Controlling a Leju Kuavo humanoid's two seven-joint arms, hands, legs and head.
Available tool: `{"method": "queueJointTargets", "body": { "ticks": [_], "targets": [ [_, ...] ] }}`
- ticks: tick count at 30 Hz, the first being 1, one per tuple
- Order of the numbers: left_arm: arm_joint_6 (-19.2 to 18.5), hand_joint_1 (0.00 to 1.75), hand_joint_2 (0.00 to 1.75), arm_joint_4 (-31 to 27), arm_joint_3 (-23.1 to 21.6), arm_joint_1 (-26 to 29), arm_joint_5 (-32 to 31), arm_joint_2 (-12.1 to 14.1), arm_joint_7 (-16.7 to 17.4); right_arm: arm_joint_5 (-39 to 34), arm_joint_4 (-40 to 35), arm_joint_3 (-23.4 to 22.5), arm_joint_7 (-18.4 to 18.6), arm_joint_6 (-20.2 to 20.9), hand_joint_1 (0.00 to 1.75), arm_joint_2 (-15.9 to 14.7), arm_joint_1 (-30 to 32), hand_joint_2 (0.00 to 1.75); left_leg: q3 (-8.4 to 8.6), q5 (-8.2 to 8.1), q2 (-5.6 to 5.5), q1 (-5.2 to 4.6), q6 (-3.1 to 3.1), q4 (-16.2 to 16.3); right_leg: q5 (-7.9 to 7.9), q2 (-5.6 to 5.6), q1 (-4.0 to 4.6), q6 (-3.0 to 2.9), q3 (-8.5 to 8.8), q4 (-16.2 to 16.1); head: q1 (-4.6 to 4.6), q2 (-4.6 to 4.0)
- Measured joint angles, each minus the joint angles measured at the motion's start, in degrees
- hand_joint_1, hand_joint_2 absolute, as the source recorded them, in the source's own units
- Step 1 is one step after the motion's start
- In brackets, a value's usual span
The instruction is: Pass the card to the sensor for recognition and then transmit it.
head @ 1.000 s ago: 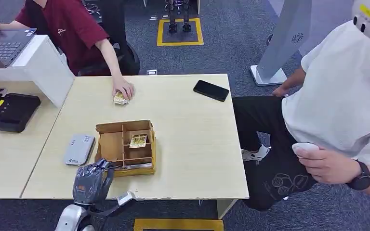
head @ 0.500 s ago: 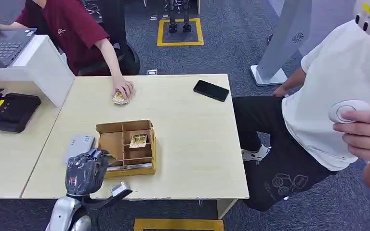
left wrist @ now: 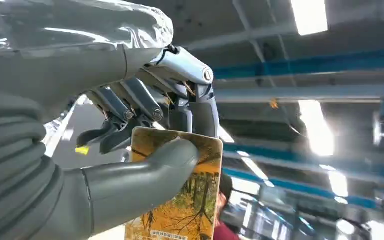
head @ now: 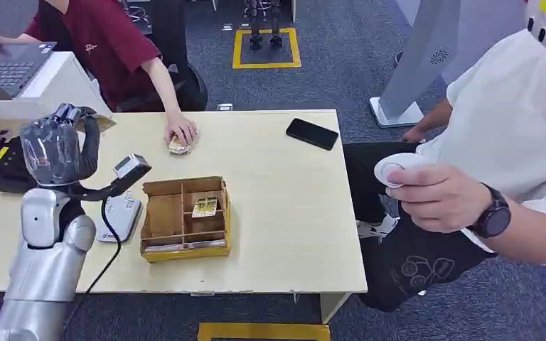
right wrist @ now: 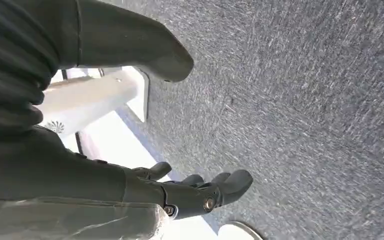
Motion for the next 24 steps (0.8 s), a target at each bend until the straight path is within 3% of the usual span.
{"method": "queueJointTargets", "body": {
  "ticks": [5,10,16,24],
  "targets": [
    [2.3,1.75,1.75,13.9,0.6,-10.1,-2.0,-0.3,2.7,0.0,0.0,1.9,-0.3,0.0,0.00,0.0,-0.3,1.75,0.00,0.03,0.04,0.00,0.02,0.0,0.05,0.04,0.00,-0.03,-0.01,0.0,-0.02,0.00],
    [3.7,1.75,1.75,23.6,1.1,-14.5,-3.0,-1.3,3.9,0.0,0.0,3.3,0.2,0.1,0.00,-0.1,-0.4,1.75,-0.01,0.02,0.04,0.00,0.02,0.0,0.05,0.05,-0.01,-0.04,-0.02,0.0,-0.02,0.00],
    [4.9,1.75,1.75,31.2,1.1,-16.7,-4.8,-2.3,5.5,-0.1,0.0,4.5,0.3,0.2,0.00,-0.2,-0.3,1.75,-0.04,0.02,0.06,0.00,0.02,0.0,0.05,0.07,-0.01,-0.04,-0.06,0.0,-0.02,0.00],
    [5.7,1.75,1.75,35.1,1.2,-16.9,-4.8,-3.0,5.2,-0.1,0.0,5.3,0.2,0.2,0.00,-0.3,-0.3,1.75,-0.04,0.02,0.07,0.00,0.02,0.0,0.05,0.07,-0.01,-0.04,-0.06,0.0,-0.02,0.00]
  ]
}}
